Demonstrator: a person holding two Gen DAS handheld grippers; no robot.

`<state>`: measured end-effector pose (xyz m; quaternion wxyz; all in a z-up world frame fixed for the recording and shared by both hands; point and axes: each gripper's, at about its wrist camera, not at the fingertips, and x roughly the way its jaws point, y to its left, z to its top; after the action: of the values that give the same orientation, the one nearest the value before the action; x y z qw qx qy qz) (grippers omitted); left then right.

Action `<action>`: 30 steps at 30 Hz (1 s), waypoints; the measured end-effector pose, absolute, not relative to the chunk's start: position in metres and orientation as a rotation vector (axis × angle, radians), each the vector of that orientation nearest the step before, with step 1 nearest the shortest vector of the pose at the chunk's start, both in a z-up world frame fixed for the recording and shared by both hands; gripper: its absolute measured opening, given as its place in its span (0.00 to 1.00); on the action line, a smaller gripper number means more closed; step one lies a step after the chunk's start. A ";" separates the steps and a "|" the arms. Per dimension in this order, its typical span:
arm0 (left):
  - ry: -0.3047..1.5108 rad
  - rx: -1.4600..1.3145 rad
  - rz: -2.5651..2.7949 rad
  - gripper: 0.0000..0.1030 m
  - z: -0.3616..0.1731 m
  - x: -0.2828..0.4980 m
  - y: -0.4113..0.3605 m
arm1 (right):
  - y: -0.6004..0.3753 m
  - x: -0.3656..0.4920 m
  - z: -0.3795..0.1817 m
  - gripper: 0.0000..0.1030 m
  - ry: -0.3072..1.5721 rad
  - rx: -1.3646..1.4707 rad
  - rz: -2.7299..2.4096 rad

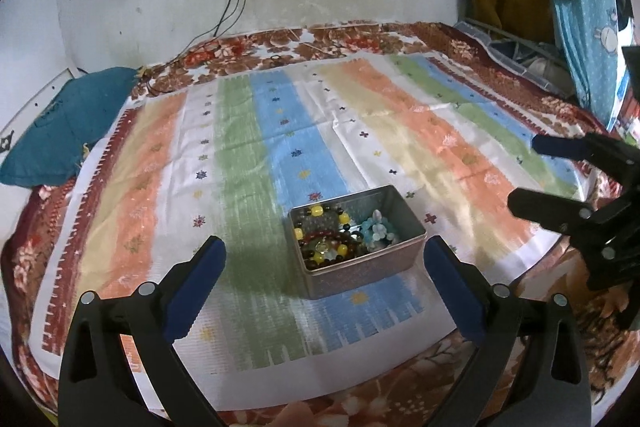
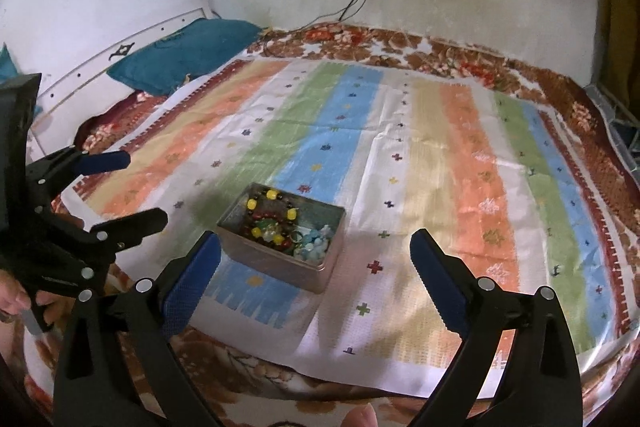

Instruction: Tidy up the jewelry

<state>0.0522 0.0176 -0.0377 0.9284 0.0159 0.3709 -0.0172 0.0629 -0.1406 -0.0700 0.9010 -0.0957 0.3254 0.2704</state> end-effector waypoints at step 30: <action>0.734 -0.022 -0.062 0.94 -0.033 0.048 0.024 | -0.147 0.064 -0.069 0.94 0.685 -0.145 0.607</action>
<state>0.0480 0.0240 -0.0331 0.9329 -0.0109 0.3587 -0.0303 0.0639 -0.1467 -0.0693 0.8946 -0.0698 0.3304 0.2927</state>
